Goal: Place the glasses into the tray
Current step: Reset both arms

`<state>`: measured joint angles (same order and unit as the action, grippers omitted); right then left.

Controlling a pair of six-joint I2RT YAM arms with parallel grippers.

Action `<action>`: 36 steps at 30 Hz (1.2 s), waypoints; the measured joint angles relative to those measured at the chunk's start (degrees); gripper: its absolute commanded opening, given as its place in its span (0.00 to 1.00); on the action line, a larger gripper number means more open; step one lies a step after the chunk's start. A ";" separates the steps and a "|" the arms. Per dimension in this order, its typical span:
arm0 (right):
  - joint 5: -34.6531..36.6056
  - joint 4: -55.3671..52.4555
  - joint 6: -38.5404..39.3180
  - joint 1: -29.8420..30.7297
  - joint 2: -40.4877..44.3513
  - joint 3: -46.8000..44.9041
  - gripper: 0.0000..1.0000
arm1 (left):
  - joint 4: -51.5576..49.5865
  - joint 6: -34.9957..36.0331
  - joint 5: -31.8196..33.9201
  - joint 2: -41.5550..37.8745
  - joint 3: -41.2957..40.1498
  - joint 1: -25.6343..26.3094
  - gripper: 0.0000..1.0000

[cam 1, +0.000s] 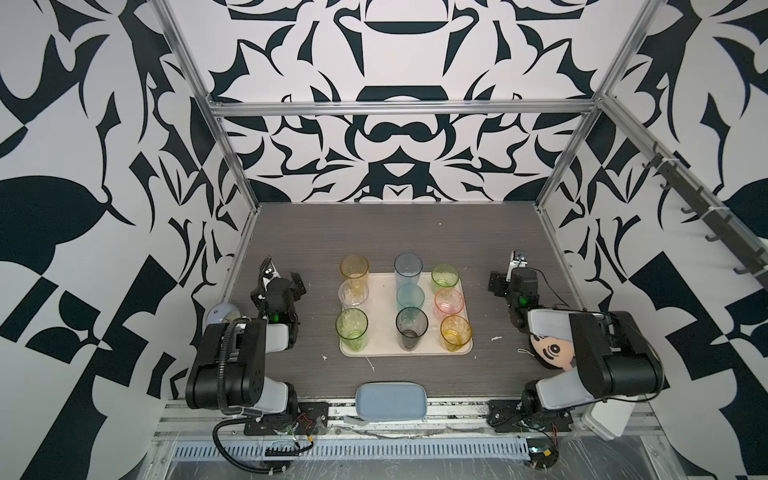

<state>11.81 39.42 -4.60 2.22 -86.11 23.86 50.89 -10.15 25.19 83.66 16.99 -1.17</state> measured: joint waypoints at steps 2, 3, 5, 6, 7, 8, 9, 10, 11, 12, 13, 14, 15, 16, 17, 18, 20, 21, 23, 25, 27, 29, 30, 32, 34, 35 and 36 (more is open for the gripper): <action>-1.84 4.72 0.66 0.00 -1.11 -2.12 1.00 | 2.89 0.50 -1.55 0.02 -0.90 0.00 0.99; -2.49 7.50 0.76 0.00 -2.01 -3.61 1.00 | 4.59 0.72 -2.36 0.24 -1.57 0.00 0.99; -2.69 8.98 0.74 0.02 -2.89 -5.68 1.00 | 7.08 1.11 -3.39 1.53 -2.29 0.00 0.99; -2.67 9.62 0.74 0.02 -2.99 -6.54 1.00 | 8.72 1.40 -3.82 3.17 -2.32 0.00 0.99; -2.64 10.27 0.72 0.00 -3.10 -6.99 1.00 | 10.14 1.70 -4.00 4.59 -2.29 0.00 1.00; -2.64 10.78 0.72 0.00 -3.13 -7.13 1.00 | 10.73 2.05 -4.33 5.88 -2.27 0.00 1.00; -2.62 11.34 0.70 0.00 -3.13 -7.13 1.00 | 10.01 2.14 -4.57 6.10 -2.21 0.00 0.99; -2.62 11.89 0.70 0.00 -3.10 -7.10 1.00 | 8.87 2.12 -4.66 5.92 -1.95 0.00 0.99; -2.71 12.48 0.72 0.00 -3.10 -7.08 1.00 | 6.82 2.08 -4.61 5.66 -0.92 0.00 0.99; -3.06 12.59 0.74 0.00 -3.10 -6.95 1.00 | 5.14 2.10 -4.57 5.66 0.63 0.00 0.99; -3.48 12.52 0.81 0.00 -3.10 -6.75 1.00 | 4.92 2.10 -4.59 5.68 1.57 0.00 0.99; -4.24 12.22 1.07 0.00 -3.10 -6.40 1.00 | 5.03 2.12 -4.57 5.66 2.32 0.00 1.00; -5.01 12.00 1.38 0.00 -3.10 -6.03 1.00 | 4.96 2.16 -4.57 5.66 2.82 0.00 0.99; -5.62 11.96 1.62 0.00 -3.10 -5.77 1.00 | 4.87 2.16 -4.59 5.66 3.02 0.00 1.00; -6.19 11.87 1.77 0.00 -3.10 -5.46 1.00 | 4.50 2.14 -4.59 5.66 3.06 0.02 1.00; -6.64 11.87 1.88 0.00 -3.10 -5.27 1.00 | 4.00 2.14 -4.61 5.66 3.08 0.02 0.99; -7.26 11.82 2.05 0.00 -3.10 -5.14 1.00 | 3.28 2.16 -4.61 5.66 3.08 0.02 0.99; -7.50 11.80 2.10 0.00 -3.10 -5.11 1.00 | 3.26 2.21 -4.63 5.66 3.08 0.02 0.99; -7.82 11.63 2.12 0.00 -3.10 -5.11 1.00 | 3.21 2.27 -4.63 5.66 3.08 0.02 0.99; -8.02 11.47 2.14 0.00 -3.10 -5.09 1.00 | 3.21 2.27 -4.63 5.66 3.08 0.04 0.99; -8.17 11.39 2.23 0.00 -3.10 -5.09 1.00 | 3.19 2.29 -4.63 5.66 3.08 0.04 0.99; -8.20 11.39 2.25 0.00 -3.10 -5.09 1.00 | 3.19 2.29 -4.63 5.66 3.08 0.04 1.00; -8.22 11.39 2.25 0.00 -3.10 -5.09 1.00 | 3.19 2.29 -4.63 5.66 3.08 0.04 1.00; -8.22 11.39 2.27 0.00 -3.10 -5.09 1.00 | 3.19 2.29 -4.63 5.66 3.08 0.04 0.99; -8.22 11.37 2.27 0.00 -3.10 -5.09 1.00 | 3.19 2.29 -4.63 5.66 3.08 0.04 0.99; -8.22 11.39 2.27 0.00 -3.10 -5.09 1.00 | 3.19 2.29 -4.63 5.66 3.08 0.04 0.99; -8.22 11.37 2.27 0.00 -3.10 -5.09 1.00 | 3.19 2.29 -4.63 5.66 3.08 0.04 0.99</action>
<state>3.60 50.78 -2.33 2.22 -89.21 18.76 54.08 -7.86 20.56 89.32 20.08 -1.13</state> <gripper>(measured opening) 0.998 0.994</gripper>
